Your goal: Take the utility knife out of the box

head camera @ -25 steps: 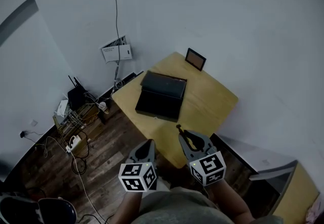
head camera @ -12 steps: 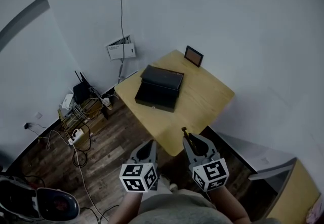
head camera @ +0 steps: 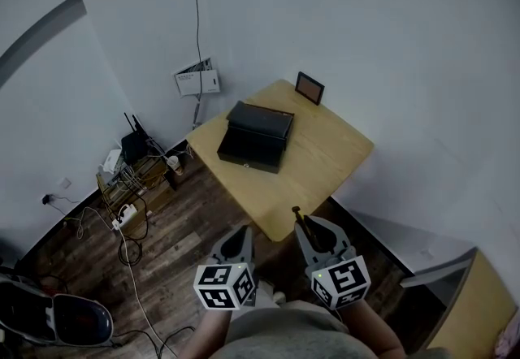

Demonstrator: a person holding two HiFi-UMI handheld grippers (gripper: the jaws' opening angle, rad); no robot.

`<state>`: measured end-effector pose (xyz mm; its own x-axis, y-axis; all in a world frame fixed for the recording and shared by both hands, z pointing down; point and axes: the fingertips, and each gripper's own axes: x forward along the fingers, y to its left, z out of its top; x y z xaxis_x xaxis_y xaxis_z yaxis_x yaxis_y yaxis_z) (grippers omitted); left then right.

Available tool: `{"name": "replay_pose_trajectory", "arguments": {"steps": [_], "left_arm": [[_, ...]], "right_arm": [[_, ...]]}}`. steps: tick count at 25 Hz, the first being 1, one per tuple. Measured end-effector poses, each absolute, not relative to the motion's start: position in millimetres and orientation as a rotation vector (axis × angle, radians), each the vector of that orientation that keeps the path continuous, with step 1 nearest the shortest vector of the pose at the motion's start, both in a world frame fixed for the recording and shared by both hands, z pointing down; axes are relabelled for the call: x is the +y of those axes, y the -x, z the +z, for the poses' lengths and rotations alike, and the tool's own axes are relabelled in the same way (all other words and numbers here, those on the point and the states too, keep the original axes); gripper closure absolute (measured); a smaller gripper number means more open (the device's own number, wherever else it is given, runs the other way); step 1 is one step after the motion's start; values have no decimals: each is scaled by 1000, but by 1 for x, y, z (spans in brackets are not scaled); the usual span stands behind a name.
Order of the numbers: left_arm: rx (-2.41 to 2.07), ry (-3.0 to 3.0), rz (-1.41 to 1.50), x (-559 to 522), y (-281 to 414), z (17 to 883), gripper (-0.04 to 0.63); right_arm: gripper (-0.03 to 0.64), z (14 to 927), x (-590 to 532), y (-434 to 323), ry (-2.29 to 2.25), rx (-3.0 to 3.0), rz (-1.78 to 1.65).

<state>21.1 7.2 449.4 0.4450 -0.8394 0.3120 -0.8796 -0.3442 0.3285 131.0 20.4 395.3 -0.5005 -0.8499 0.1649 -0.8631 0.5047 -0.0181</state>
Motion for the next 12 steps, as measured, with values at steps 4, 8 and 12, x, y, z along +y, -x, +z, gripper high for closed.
{"name": "replay_pose_trajectory", "arguments": {"steps": [4,8,12], "left_arm": [[-1447,-2259,117,12,-21,448,592],[-1445,-2262,115,11,-22,446,591],[-1444,-2262,109,10,-23,445,591]], "right_arm": [[568,394,25,-127,-1480,-2626,159],[568,393,25,-127,-1487,-2624,152],[568,392,23,-128,-1495,-2622,158]]}}
